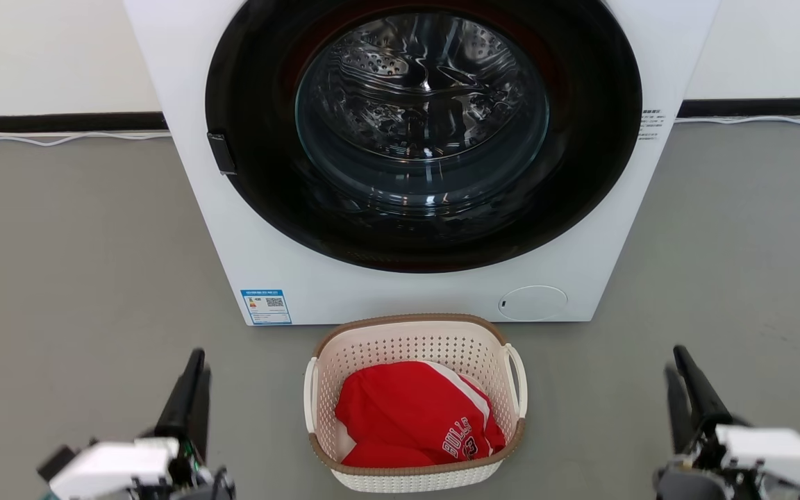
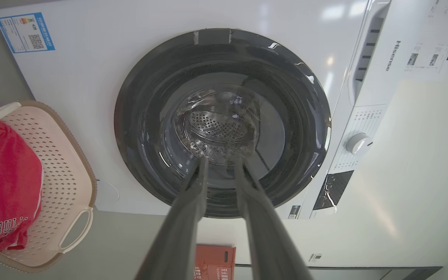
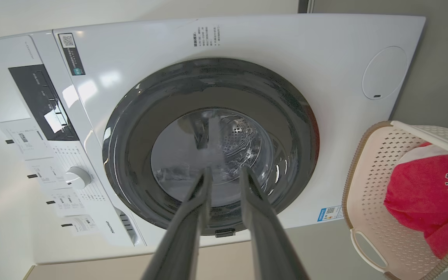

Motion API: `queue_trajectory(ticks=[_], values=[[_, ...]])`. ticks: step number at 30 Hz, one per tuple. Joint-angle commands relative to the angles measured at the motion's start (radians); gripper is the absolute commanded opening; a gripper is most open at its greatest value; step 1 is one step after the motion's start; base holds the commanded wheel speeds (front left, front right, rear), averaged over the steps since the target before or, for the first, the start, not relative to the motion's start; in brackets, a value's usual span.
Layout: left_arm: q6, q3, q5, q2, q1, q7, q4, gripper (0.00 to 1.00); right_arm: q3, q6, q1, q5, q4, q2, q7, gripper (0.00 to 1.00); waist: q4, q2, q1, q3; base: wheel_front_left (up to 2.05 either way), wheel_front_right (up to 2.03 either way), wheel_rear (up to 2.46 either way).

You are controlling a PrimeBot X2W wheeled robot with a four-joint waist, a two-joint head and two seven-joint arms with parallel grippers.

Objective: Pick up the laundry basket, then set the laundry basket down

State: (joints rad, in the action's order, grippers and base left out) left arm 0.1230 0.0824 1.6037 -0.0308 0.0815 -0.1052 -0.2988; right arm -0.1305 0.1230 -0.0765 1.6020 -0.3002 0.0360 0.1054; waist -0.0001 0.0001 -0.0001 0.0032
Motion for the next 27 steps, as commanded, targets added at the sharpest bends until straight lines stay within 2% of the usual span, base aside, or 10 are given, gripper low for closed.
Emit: queue_trajectory(ticks=[1,5,9,16,27], values=[[0.0,0.0,0.0,0.0,-0.001,0.0,-0.001,1.0,0.0,0.0,0.001,0.0,-0.001,0.0,0.0,1.0,0.0,-0.0001,0.0001,0.0,0.0,0.0,0.0],[0.0,-0.006,0.002,0.004,-0.02,0.007,-0.02,1.0,0.001,0.0,0.018,0.004,-0.014,-0.005,-0.004,1.0,0.0,-0.0001,0.0002,0.002,0.0,0.0,0.0],[0.0,-0.014,0.006,0.003,-0.021,0.019,-0.017,1.0,0.002,0.0,0.023,0.002,-0.006,-0.005,-0.013,1.0,0.001,-0.0001,0.0023,-0.001,0.0,0.0,0.0],[0.001,-0.025,-0.005,0.002,-0.026,0.04,-0.015,1.0,0.016,0.001,0.032,-0.039,0.008,0.004,-0.039,1.0,0.002,-0.0001,0.0001,0.001,0.0,0.0,0.0],[0.002,-0.017,-0.112,0.0,-0.022,0.072,-0.03,1.0,0.024,0.002,0.034,-0.224,0.032,0.015,-0.072,1.0,0.005,-0.0001,0.0001,0.002,0.0,0.0,0.0]])
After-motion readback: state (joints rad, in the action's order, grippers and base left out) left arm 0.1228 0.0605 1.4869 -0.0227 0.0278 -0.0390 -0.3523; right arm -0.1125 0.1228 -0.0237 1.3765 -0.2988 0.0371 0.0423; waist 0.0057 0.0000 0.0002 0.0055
